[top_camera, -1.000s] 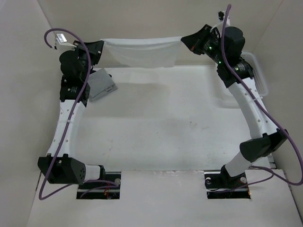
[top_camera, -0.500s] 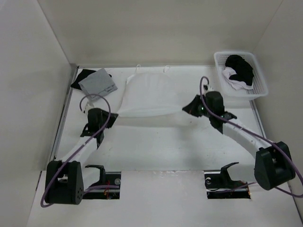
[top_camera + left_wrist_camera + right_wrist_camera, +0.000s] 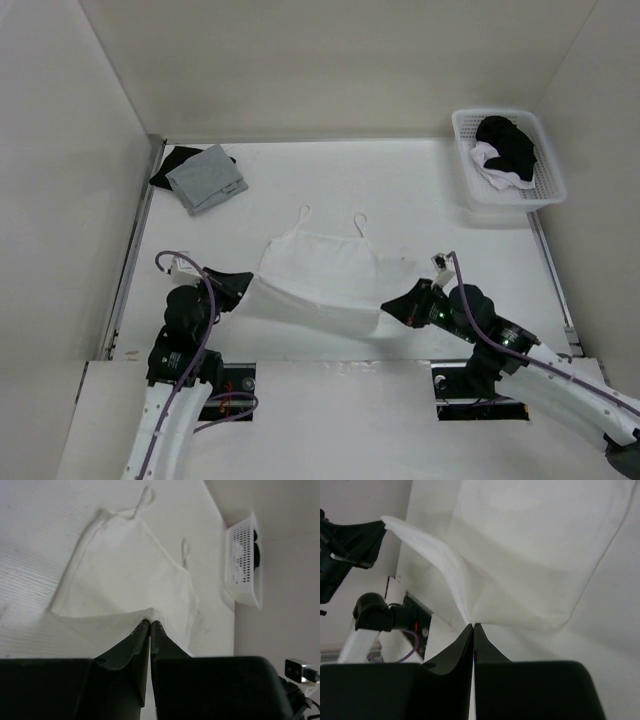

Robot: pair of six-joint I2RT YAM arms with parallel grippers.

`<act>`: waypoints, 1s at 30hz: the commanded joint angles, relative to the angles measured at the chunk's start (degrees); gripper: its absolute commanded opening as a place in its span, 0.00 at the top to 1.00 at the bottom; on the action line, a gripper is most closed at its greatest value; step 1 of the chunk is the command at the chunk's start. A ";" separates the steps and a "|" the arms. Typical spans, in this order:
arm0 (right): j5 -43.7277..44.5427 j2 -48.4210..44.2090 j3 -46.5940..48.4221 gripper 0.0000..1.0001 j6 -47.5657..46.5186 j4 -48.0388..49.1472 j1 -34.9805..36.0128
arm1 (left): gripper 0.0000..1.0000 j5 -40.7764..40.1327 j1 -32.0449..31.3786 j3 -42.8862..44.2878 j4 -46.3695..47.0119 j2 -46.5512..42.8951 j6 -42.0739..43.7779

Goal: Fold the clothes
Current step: Fold the tank top

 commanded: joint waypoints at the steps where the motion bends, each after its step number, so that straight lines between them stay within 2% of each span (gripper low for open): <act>1: 9.21 -3.55 1.96 0.96 6.23 -10.98 6.60 | 0.98 -2.56 -1.31 5.07 -14.45 -6.30 -2.29; 4: 12.12 0.38 4.50 0.95 5.10 -10.22 8.90 | 0.97 -6.33 -1.49 6.13 -14.13 -6.06 -2.04; 6: 11.69 5.03 6.61 0.95 2.12 -6.97 6.98 | 0.97 -6.96 -1.40 6.30 -8.88 -1.42 -1.68; 9: 9.41 13.38 10.91 0.96 -2.98 -1.00 1.10 | 0.97 -7.75 -1.84 6.91 4.29 9.90 -1.15; 13: 5.46 19.90 15.58 0.96 -6.85 3.94 -8.21 | 0.97 -8.89 -2.36 10.68 19.07 24.84 -1.33; 18: 0.53 26.83 19.97 0.96 -8.79 7.28 -18.94 | 0.97 -10.82 -3.86 18.59 31.21 43.56 -0.98; 26: -3.96 46.42 28.32 0.96 -8.36 14.39 -28.96 | 0.97 -10.92 -2.37 33.71 40.02 73.11 -0.80; 29: -4.31 54.17 32.19 0.94 -8.01 16.33 -31.43 | 0.92 -10.92 -2.63 39.24 40.29 79.44 0.42; 30: -4.40 56.71 33.50 0.90 -7.57 16.77 -32.13 | 0.88 -10.83 -2.45 40.83 39.85 81.20 0.60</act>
